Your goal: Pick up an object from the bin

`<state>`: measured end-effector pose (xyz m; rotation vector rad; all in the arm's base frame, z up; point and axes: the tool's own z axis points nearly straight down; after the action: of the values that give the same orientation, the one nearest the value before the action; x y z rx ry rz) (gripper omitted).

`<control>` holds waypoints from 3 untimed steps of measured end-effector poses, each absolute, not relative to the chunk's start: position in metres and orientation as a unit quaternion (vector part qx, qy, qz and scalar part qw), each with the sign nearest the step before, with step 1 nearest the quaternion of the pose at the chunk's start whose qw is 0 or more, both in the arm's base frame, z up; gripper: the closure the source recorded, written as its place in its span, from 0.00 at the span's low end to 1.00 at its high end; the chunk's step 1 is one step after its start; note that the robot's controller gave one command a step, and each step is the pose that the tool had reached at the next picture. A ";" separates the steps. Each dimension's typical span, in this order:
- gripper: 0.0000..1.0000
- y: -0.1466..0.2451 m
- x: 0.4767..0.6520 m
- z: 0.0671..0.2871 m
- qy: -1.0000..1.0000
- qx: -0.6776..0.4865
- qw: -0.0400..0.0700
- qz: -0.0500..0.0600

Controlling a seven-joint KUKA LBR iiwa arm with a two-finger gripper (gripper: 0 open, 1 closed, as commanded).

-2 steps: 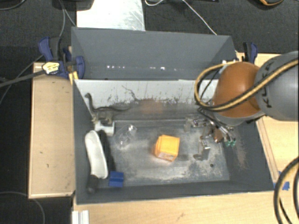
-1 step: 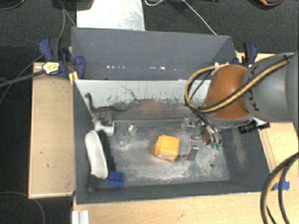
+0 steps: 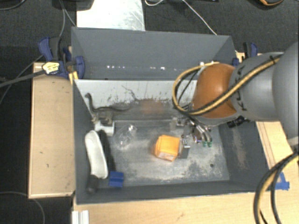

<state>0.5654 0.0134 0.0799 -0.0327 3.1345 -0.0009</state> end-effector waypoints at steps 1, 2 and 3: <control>0.00 0.041 0.552 0.075 0.999 -0.040 0.001 0.000; 1.00 0.043 0.516 0.070 0.999 -0.053 0.004 0.000; 1.00 0.043 0.517 0.070 0.999 -0.054 0.004 0.000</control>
Offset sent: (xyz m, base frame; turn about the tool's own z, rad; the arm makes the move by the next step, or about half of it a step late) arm -0.0493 0.0294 -0.0099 -0.0856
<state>0.5165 0.0427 0.0704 -0.1692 3.1296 -0.0013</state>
